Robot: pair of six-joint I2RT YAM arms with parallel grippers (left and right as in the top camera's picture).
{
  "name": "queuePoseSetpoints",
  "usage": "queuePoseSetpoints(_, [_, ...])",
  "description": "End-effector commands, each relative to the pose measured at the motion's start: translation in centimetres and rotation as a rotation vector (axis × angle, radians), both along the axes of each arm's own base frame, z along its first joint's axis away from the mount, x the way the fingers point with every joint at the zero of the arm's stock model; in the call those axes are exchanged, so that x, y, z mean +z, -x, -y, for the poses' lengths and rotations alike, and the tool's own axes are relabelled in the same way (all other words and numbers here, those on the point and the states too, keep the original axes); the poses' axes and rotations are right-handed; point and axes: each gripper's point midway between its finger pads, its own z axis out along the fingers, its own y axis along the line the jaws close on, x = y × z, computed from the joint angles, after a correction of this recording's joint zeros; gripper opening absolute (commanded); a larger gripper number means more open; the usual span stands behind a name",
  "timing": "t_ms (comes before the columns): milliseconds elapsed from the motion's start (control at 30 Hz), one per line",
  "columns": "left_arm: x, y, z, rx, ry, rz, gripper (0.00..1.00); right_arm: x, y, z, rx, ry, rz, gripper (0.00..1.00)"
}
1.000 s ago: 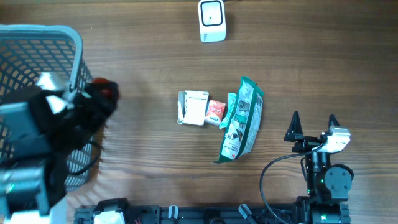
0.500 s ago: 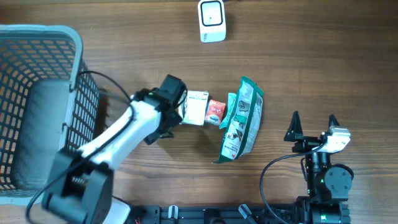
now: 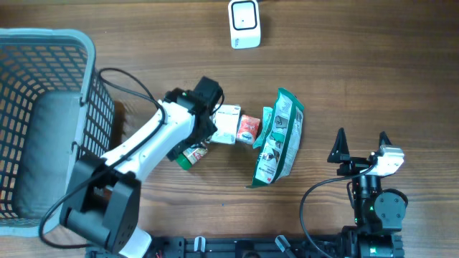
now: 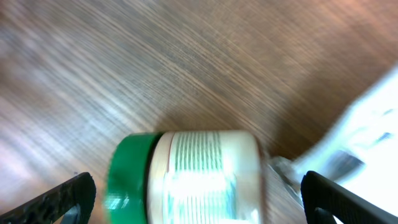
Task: Scan the item barcode
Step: 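Place the green-capped jar on the table left of the white box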
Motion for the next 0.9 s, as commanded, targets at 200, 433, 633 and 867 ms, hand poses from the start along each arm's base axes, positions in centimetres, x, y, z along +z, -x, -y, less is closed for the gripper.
queuePoseSetpoints(200, [28.5,-6.7,2.8,-0.251,0.205,0.715,1.00,0.2,0.0,-0.1,0.010,0.020,0.010,1.00])
queuePoseSetpoints(433, [55.3,-4.8,-3.6,-0.276,-0.196,1.524,1.00,0.2,0.0,-0.1,0.010,0.020,0.010,1.00])
queuePoseSetpoints(633, [63.3,-2.1,-11.7,0.008,-0.659,1.689,1.00,0.2,0.0,-0.1,0.010,0.020,0.010,1.00])
queuePoseSetpoints(867, [57.2,-3.6,-11.8,-0.179,-0.797,1.410,1.00,0.2,0.0,-0.1,0.010,0.020,0.010,1.00])
